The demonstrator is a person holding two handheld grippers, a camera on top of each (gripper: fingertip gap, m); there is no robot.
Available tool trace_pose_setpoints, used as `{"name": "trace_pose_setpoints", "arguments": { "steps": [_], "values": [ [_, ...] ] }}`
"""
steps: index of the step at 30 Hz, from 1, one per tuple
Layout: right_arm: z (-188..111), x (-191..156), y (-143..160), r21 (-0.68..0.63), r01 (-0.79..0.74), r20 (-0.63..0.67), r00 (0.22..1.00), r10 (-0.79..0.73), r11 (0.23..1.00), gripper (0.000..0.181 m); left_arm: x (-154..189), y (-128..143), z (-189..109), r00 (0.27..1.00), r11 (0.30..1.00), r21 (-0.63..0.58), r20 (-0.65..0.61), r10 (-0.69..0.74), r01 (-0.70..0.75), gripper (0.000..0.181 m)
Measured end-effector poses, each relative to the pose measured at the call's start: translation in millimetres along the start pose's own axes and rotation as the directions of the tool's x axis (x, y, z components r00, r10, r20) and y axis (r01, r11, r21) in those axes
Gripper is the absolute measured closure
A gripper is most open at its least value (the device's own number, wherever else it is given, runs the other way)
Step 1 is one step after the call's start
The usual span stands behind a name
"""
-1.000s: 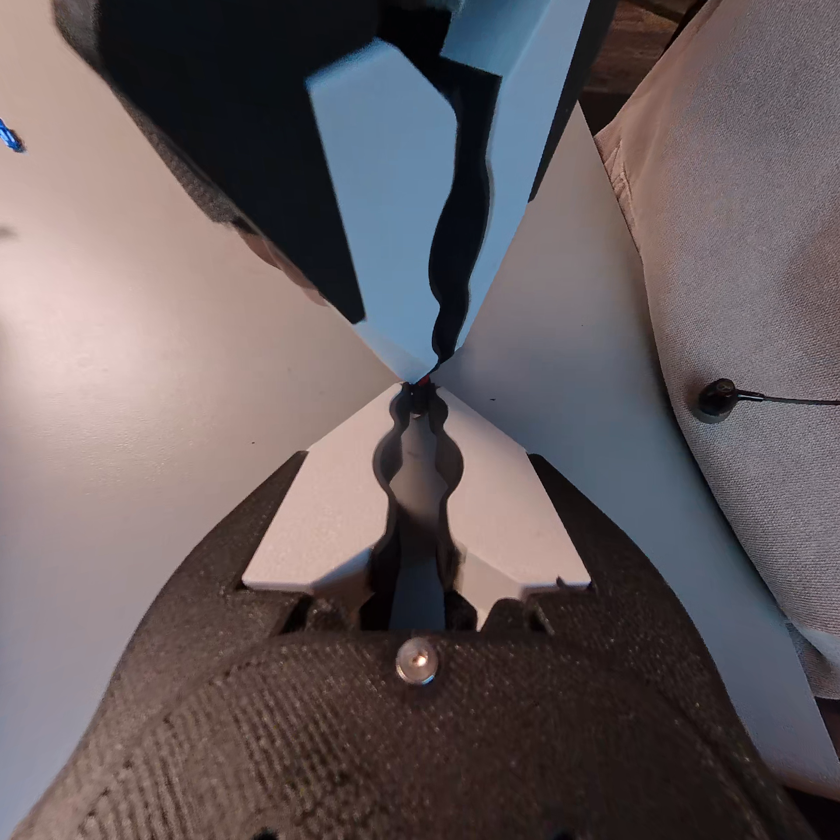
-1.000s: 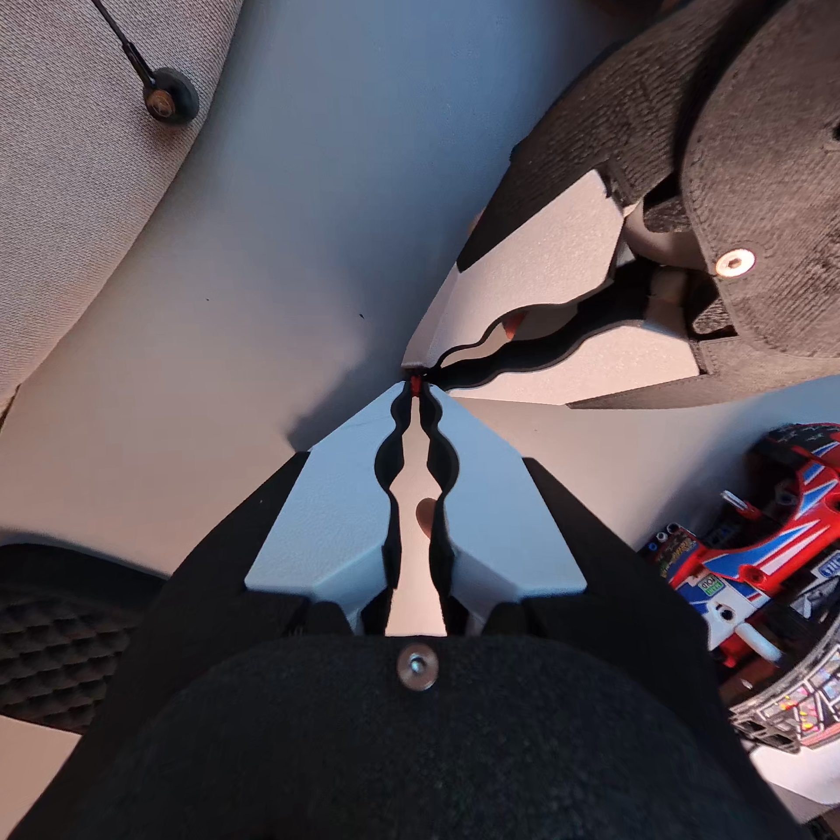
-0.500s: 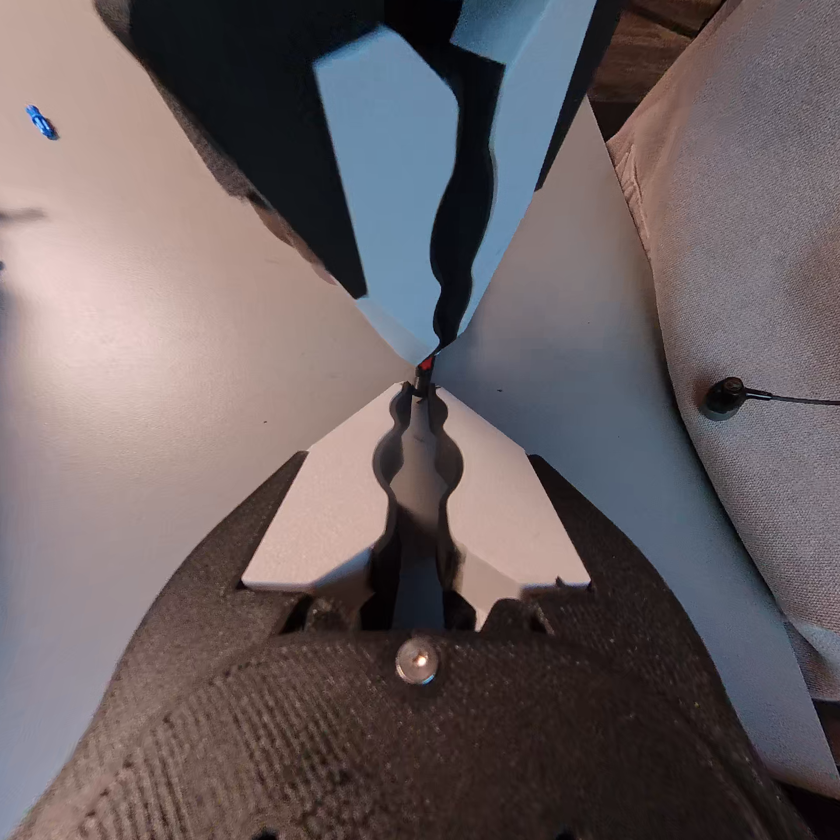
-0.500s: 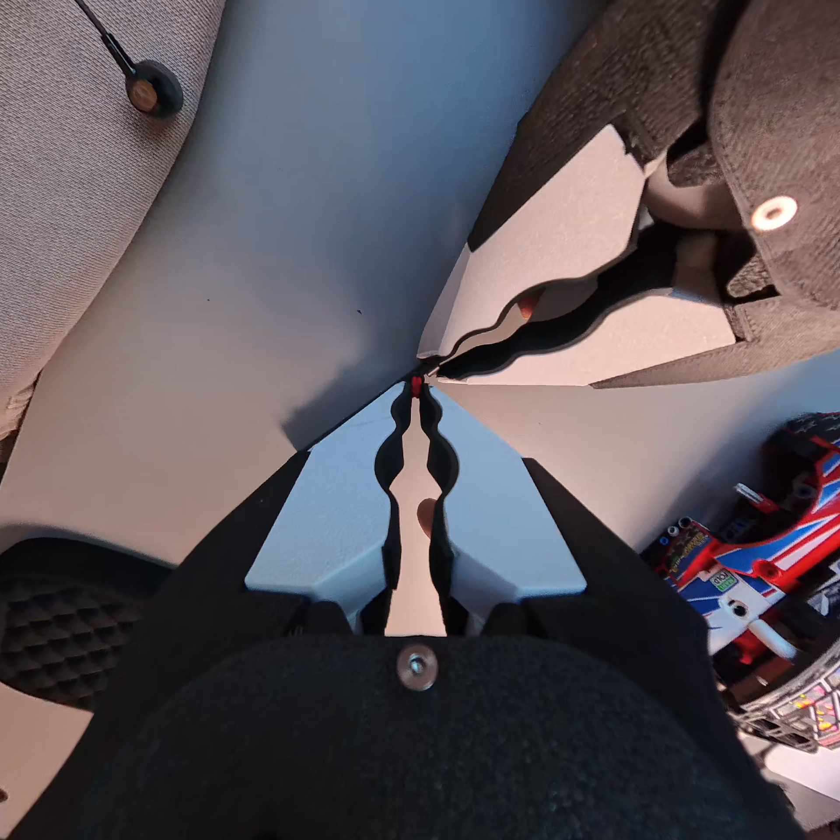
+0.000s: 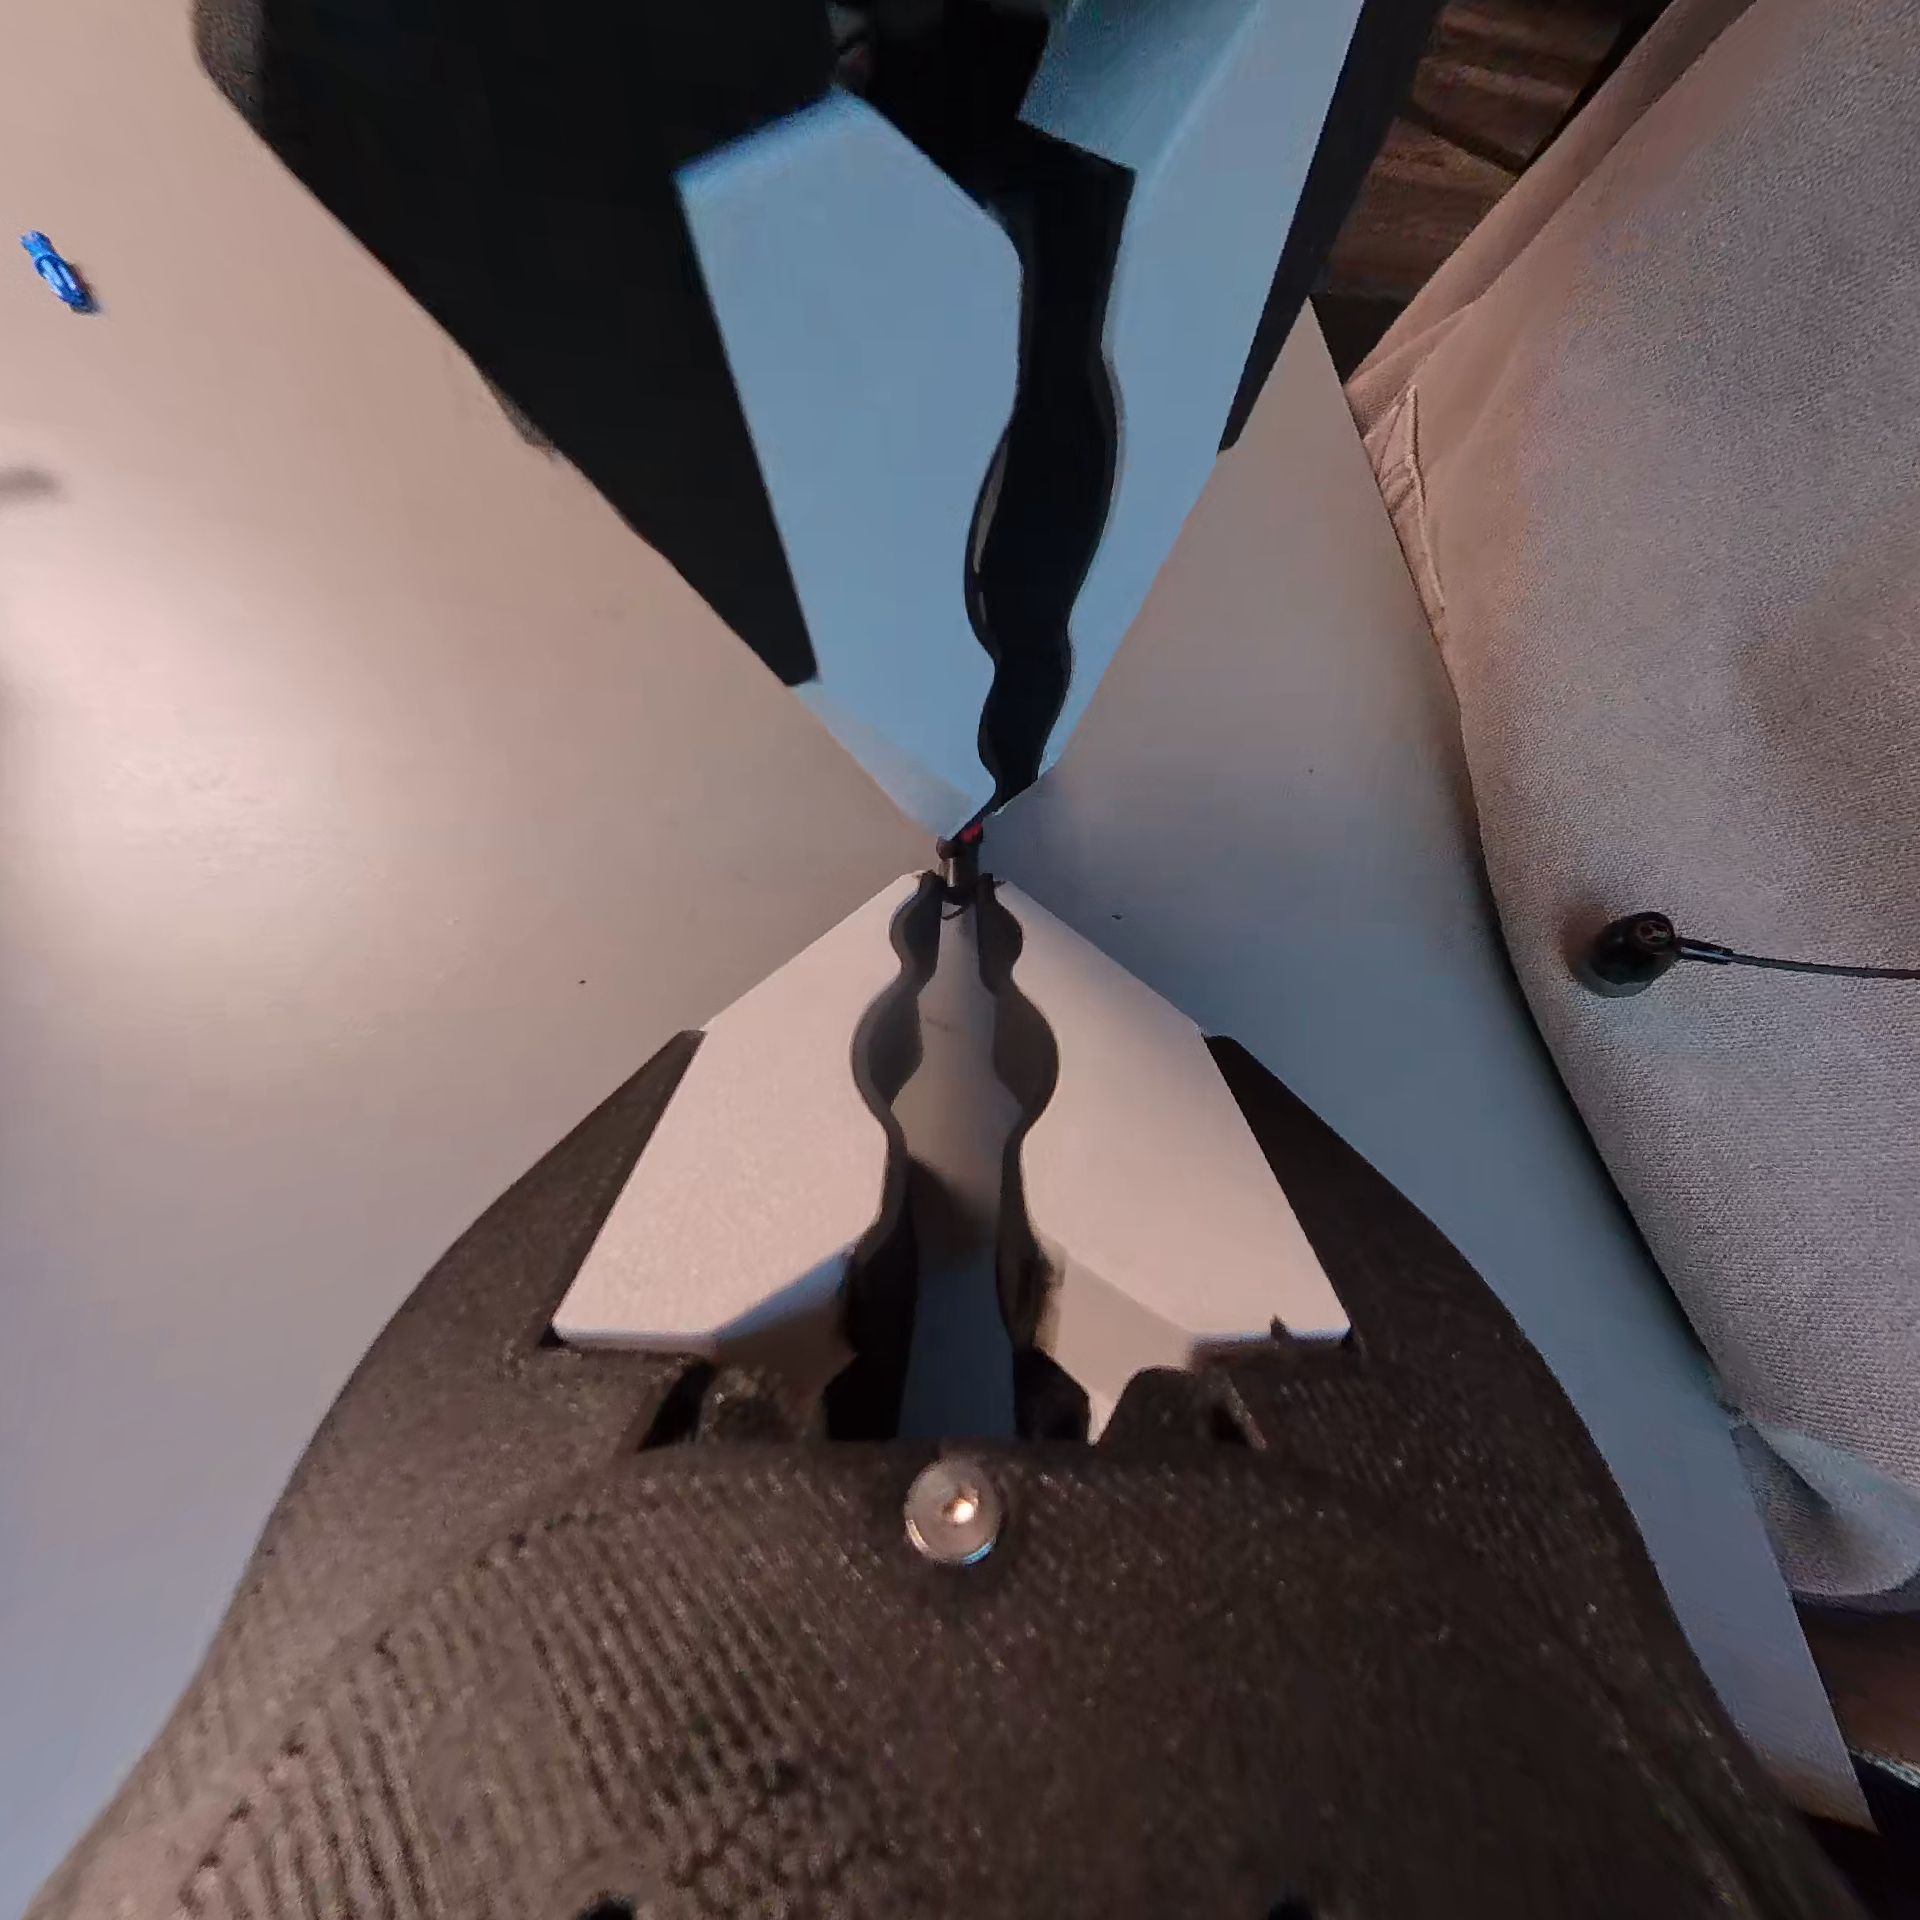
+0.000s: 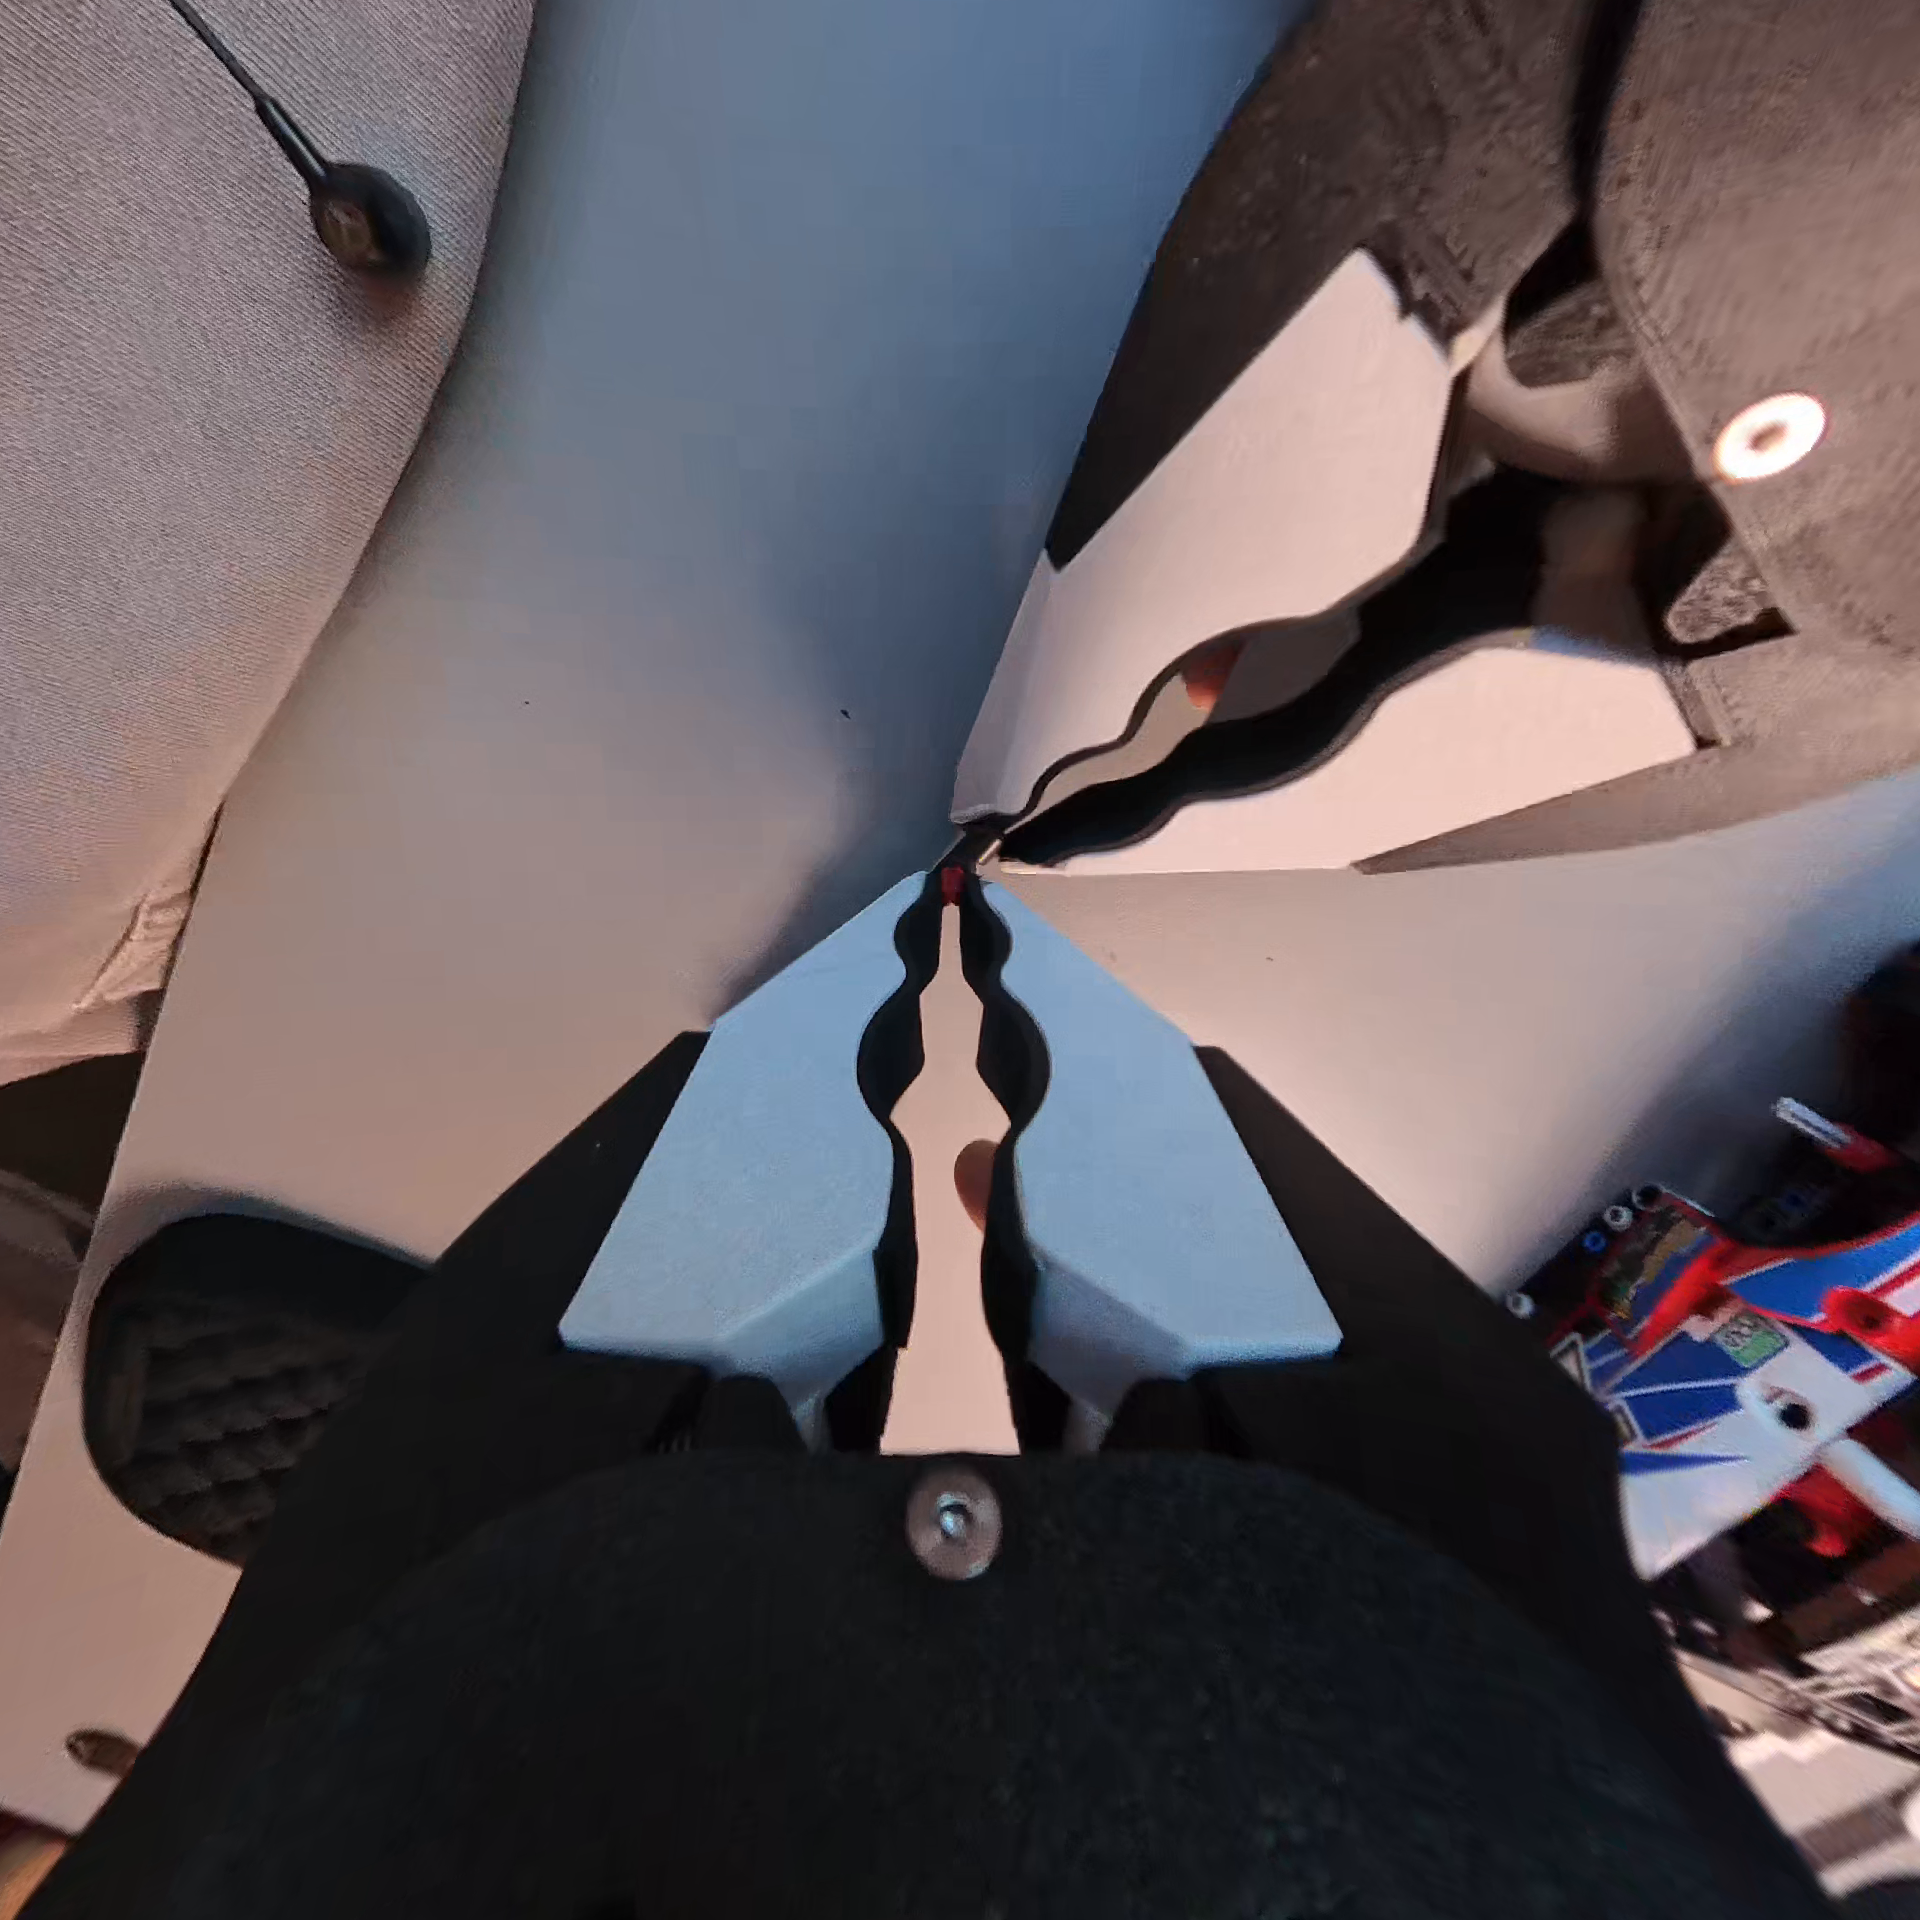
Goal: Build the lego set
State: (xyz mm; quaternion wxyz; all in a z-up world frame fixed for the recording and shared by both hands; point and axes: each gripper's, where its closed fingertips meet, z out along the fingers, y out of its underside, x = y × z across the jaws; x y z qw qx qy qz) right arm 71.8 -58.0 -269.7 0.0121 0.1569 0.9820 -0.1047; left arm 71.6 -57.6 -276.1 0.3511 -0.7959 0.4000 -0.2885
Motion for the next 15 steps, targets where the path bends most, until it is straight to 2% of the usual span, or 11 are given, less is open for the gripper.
{"name": "trace_pose_setpoints", "arguments": {
  "steps": [3,8,10,15],
  "values": [
    [1.7,0.2,2.8,0.018,-0.005,-0.018,1.0,0.005,1.0,0.18,-2.2,-0.5,2.9,1.0,1.0,-0.009,0.011,-0.007,0.007,0.176],
    [2.3,-0.3,3.6,0.014,0.014,-0.029,0.999,-0.013,1.0,0.18,-1.9,-1.5,7.0,0.997,0.998,-0.021,0.057,0.059,-0.058,0.172],
    [2.9,-1.2,3.5,0.0,0.032,-0.025,0.999,-0.032,1.0,0.18,-2.8,-1.9,9.9,0.994,0.996,-0.034,0.07,0.085,-0.082,0.176],
    [2.8,0.4,5.6,-0.051,0.074,-0.051,0.996,-0.077,0.996,0.18,-5.7,-2.2,10.0,0.998,0.999,-0.036,0.046,0.04,-0.038,0.176]
  ]
}}
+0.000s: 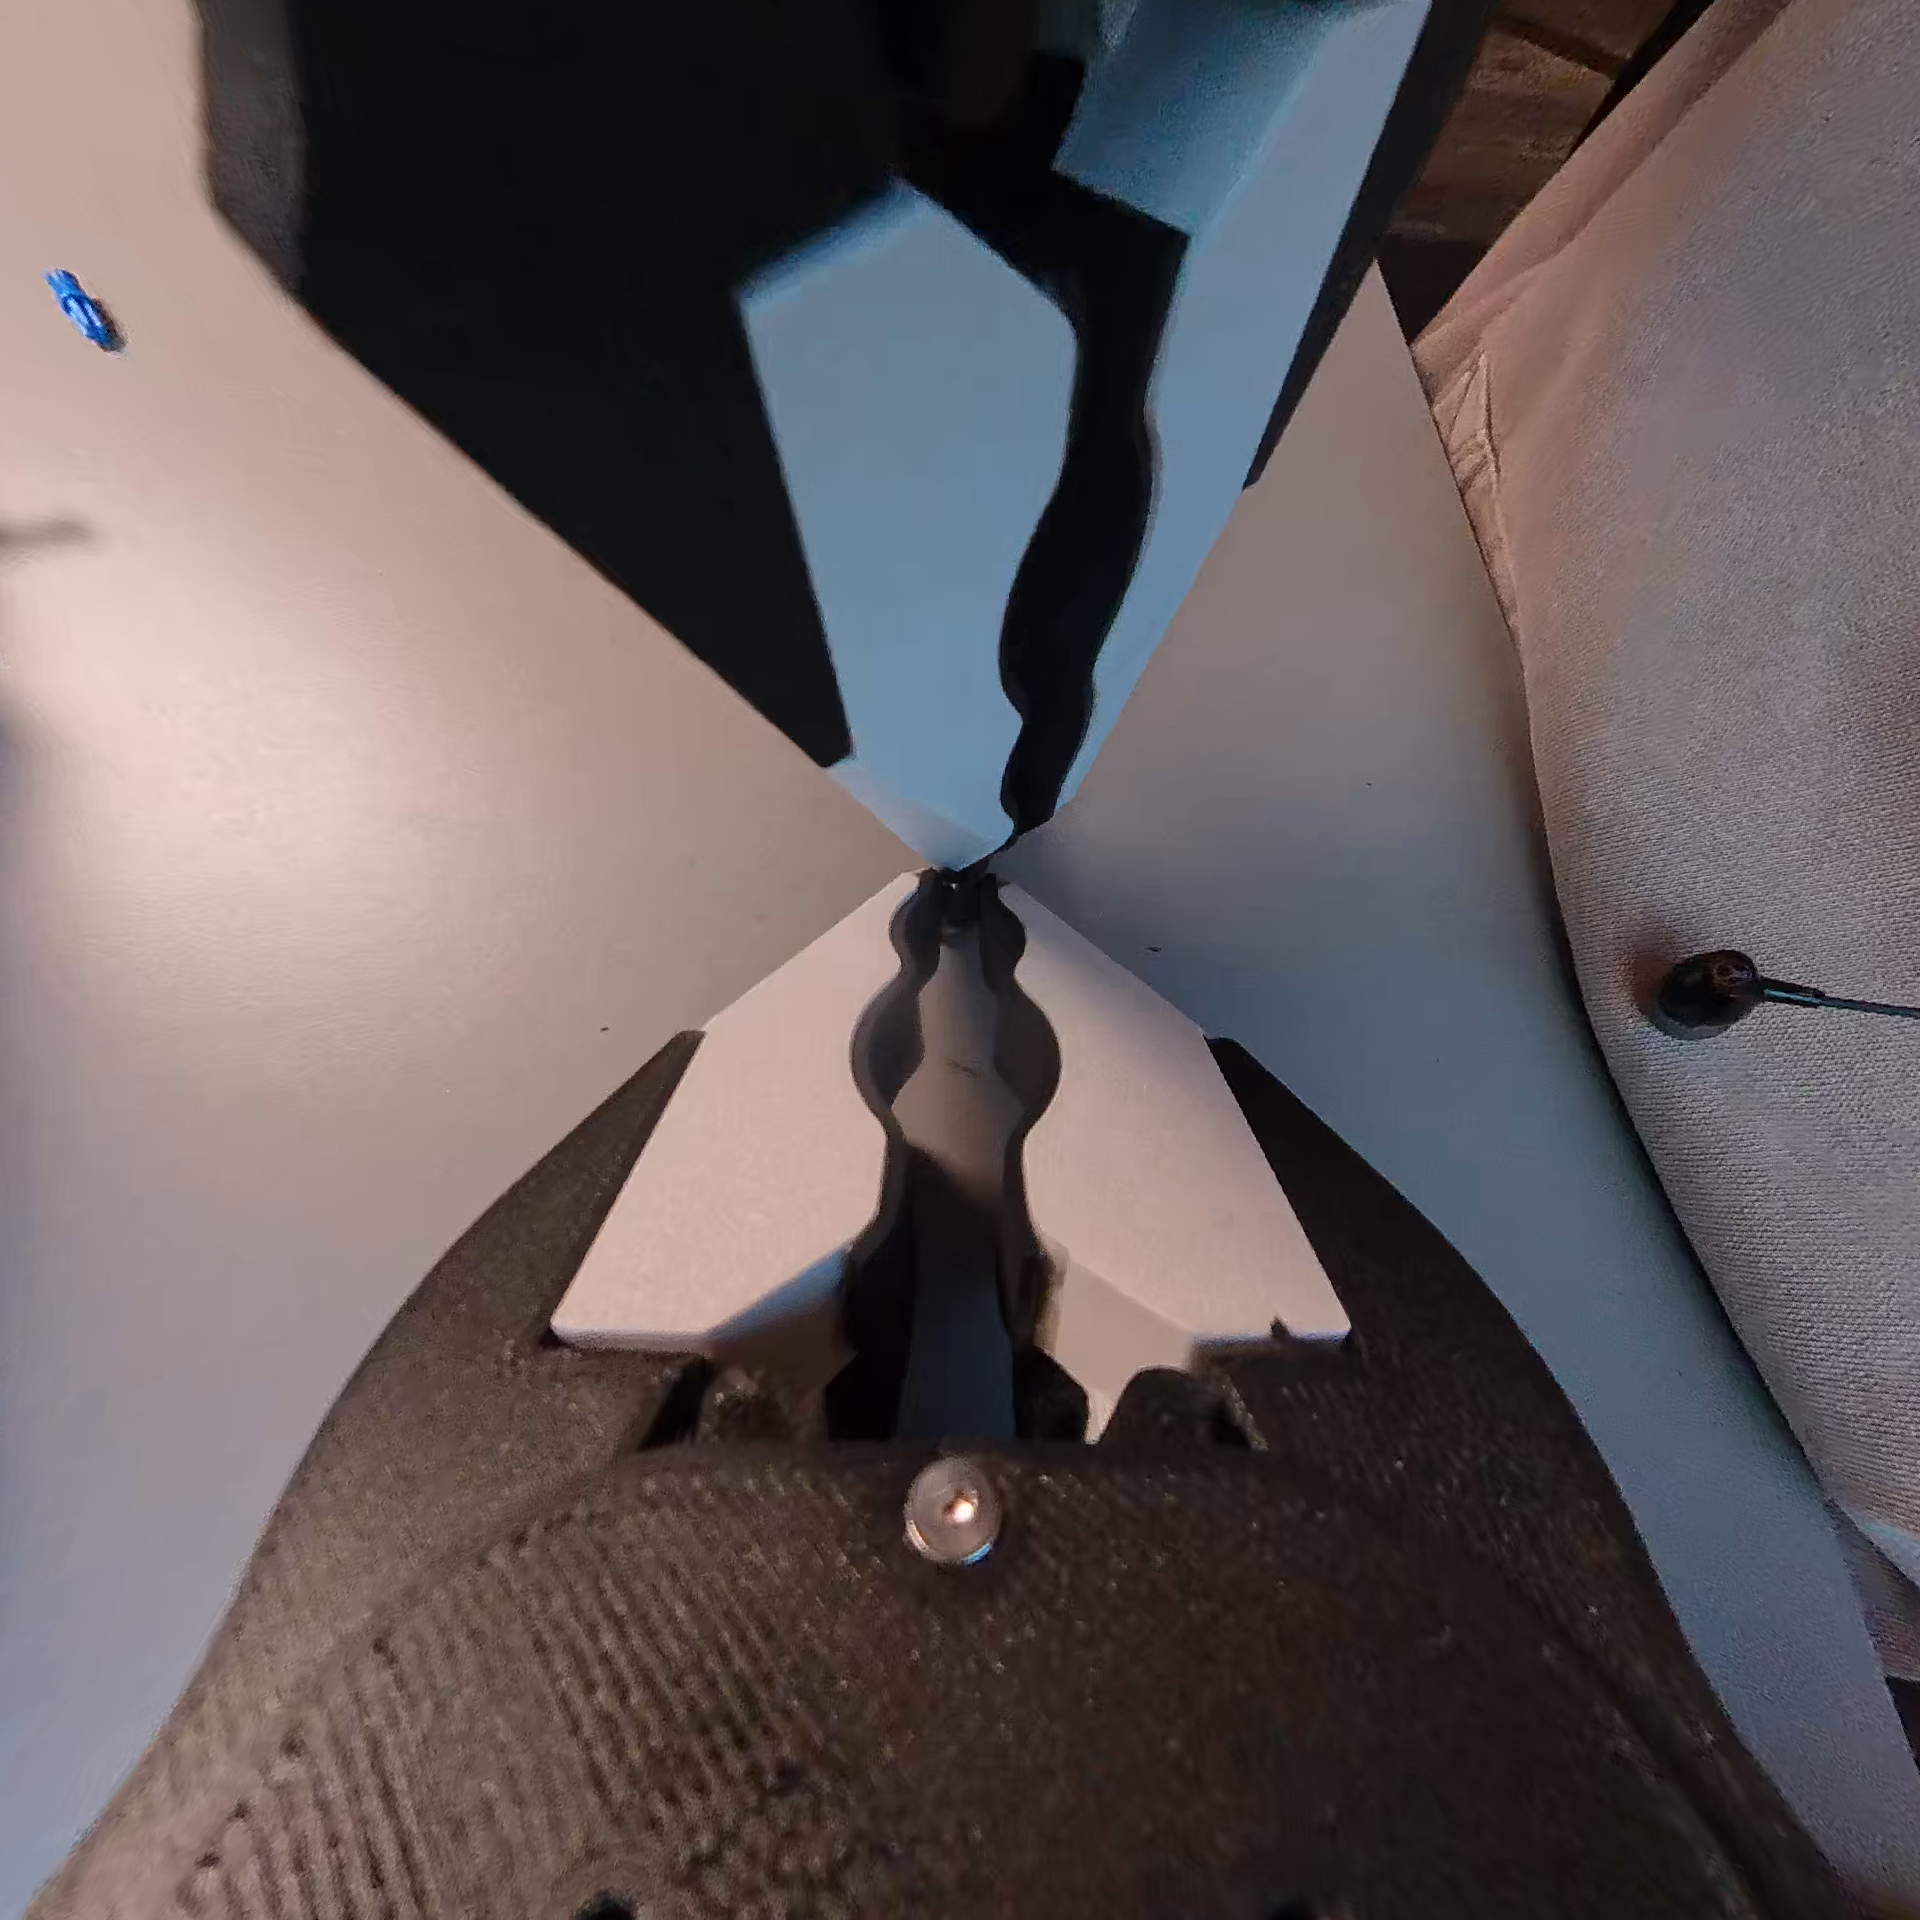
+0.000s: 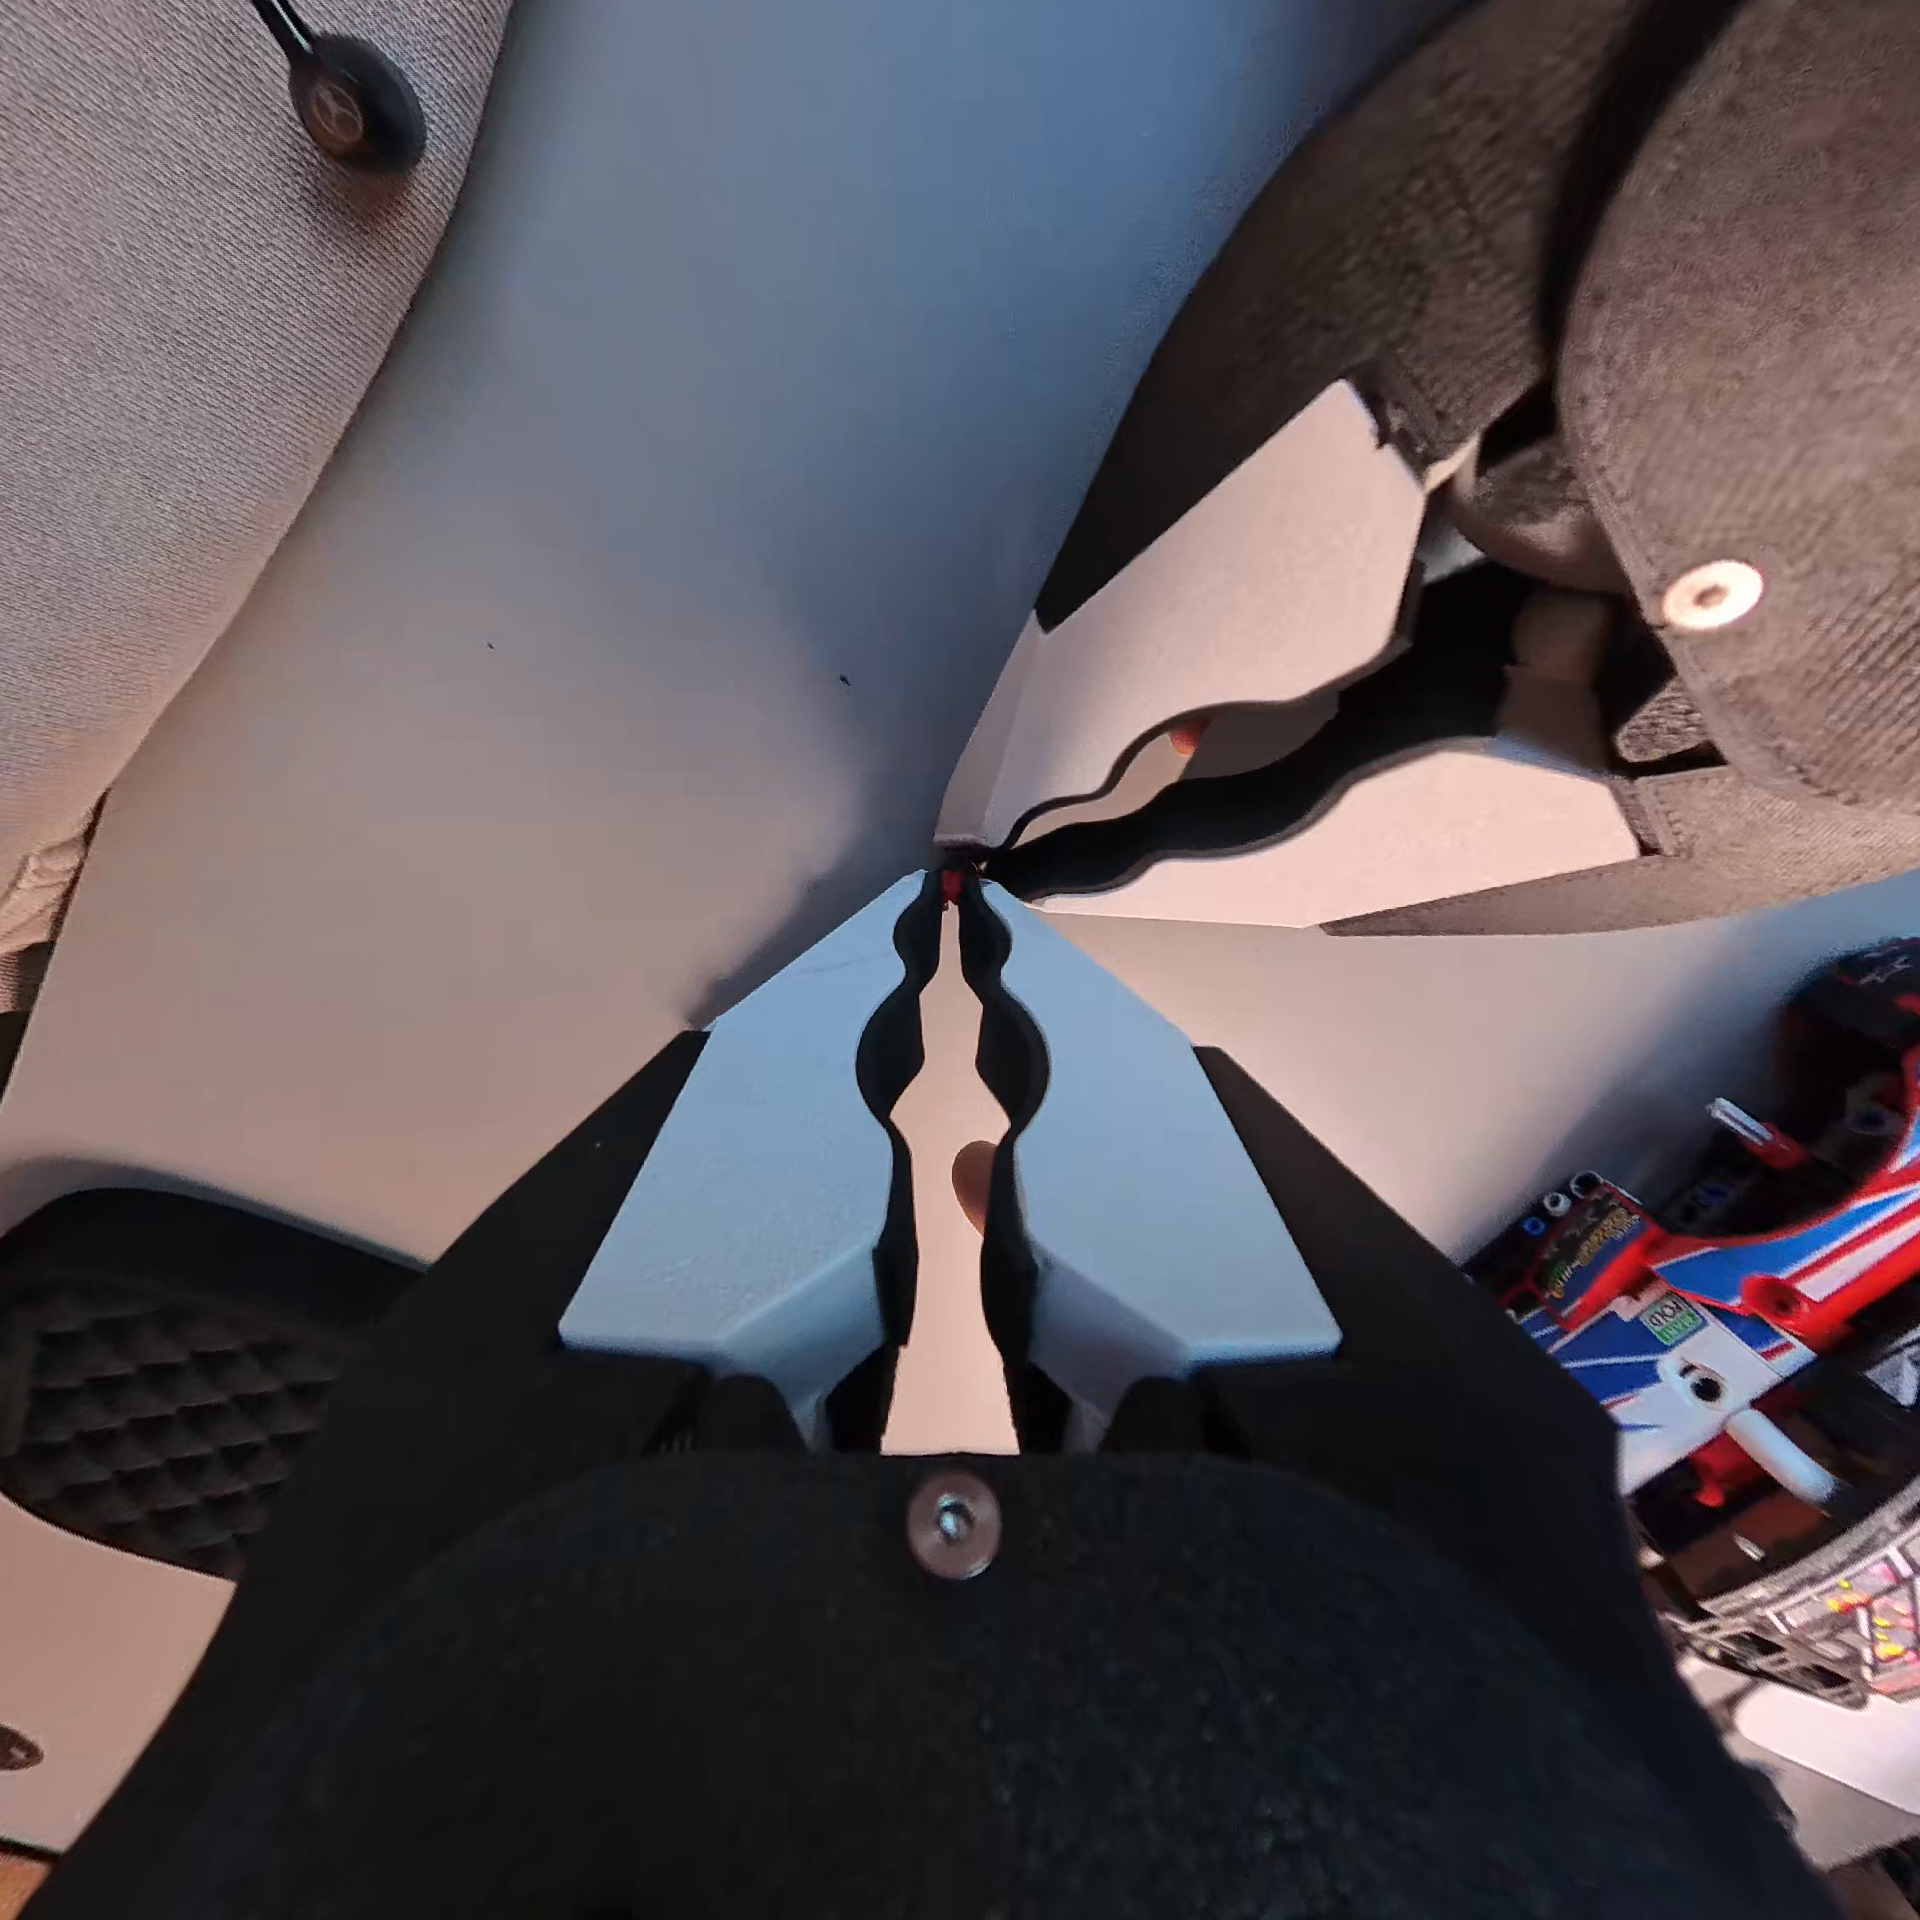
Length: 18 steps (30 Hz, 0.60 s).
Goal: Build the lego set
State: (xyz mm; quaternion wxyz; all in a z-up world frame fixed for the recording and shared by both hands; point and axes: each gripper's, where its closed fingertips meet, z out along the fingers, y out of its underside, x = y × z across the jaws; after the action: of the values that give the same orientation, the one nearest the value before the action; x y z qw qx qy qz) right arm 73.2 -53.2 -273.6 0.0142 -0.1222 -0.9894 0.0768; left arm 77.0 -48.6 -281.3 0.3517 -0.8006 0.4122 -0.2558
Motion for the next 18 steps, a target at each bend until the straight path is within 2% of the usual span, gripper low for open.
{"name": "trace_pose_setpoints", "arguments": {
  "steps": [7,11,14,18],
  "values": [
    [0.3,2.3,2.3,-0.035,0.01,-0.033,0.999,-0.011,0.999,0.18,-2.7,-1.1,-0.4,0.992,0.994,-0.003,-0.064,-0.11,0.11,0.177],
    [2.7,1.5,0.7,-0.034,0.01,-0.05,0.999,-0.012,0.999,0.18,-2.6,-0.2,-0.1,0.991,0.993,-0.017,-0.061,-0.121,0.12,0.178],
    [0.5,2.8,2.1,0.013,-0.054,-0.064,0.996,0.055,0.998,0.18,-2.8,-1.6,-0.6,0.99,0.991,-0.006,-0.056,-0.131,0.131,0.177],
    [-6.2,4.8,3.4,0.148,-0.18,-0.08,0.978,0.193,0.973,0.178,-1.9,-5.6,-3.8,0.982,0.984,0.019,-0.076,-0.175,0.177,0.176]
  ]
}}
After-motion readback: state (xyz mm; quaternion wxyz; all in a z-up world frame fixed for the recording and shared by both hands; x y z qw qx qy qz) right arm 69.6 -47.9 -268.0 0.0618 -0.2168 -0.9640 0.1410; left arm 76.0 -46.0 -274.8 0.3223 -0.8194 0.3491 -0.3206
